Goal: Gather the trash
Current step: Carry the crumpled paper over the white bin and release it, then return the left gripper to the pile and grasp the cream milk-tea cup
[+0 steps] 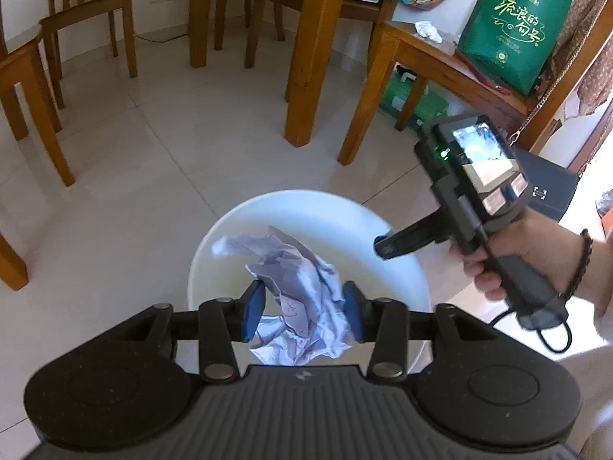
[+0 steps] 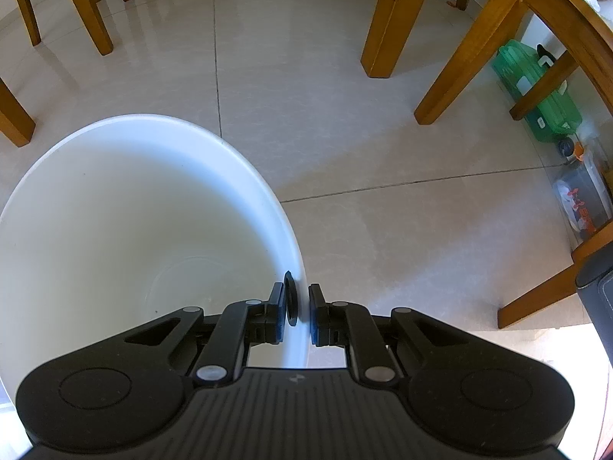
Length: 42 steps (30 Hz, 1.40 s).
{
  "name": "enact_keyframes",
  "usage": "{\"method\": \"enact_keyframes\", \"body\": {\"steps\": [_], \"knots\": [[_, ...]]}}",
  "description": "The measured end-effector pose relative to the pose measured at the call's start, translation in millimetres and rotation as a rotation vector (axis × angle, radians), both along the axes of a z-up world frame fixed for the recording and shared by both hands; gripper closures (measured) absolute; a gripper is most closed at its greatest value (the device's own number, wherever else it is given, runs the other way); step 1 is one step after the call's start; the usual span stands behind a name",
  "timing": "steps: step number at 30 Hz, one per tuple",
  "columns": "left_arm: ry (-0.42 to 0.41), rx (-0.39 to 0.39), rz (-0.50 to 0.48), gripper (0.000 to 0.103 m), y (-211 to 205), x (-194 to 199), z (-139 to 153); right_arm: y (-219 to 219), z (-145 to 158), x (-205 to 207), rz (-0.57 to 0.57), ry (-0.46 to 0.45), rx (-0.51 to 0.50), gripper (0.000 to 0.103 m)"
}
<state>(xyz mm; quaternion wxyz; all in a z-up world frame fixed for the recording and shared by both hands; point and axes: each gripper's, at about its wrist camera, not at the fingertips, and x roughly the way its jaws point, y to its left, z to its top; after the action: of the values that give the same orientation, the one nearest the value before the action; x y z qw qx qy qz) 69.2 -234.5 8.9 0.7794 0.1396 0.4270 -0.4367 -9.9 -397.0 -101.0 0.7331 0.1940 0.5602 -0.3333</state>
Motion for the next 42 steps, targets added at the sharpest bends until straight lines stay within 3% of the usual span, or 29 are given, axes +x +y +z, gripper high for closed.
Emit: {"method": "enact_keyframes", "body": {"steps": [1, 3, 4, 16, 24, 35, 42], "knots": [[-0.007, 0.004, 0.004, 0.036, -4, -2, 1, 0, 0, 0, -0.001, -0.001, 0.001, 0.088], [-0.034, 0.009, 0.020, 0.023, -6, -5, 3, 0, 1, 0, -0.005, -0.003, 0.005, 0.088], [-0.045, 0.007, 0.019, 0.021, -7, -7, 5, 0, 1, -1, -0.007, -0.005, 0.007, 0.088], [-0.065, 0.027, 0.082, 0.014, 21, 1, 13, -3, 1, -2, -0.013, -0.009, 0.010, 0.088], [-0.069, 0.026, 0.225, 0.011, 71, 21, 6, -1, 1, -1, -0.012, -0.005, 0.007, 0.088], [-0.005, 0.075, 0.453, 0.011, 143, 42, -54, 0, 2, -1, -0.013, -0.002, 0.005, 0.088], [-0.060, 0.173, 0.512, 0.011, 169, 41, -115, 1, 1, -1, -0.013, 0.000, 0.001, 0.088]]}}
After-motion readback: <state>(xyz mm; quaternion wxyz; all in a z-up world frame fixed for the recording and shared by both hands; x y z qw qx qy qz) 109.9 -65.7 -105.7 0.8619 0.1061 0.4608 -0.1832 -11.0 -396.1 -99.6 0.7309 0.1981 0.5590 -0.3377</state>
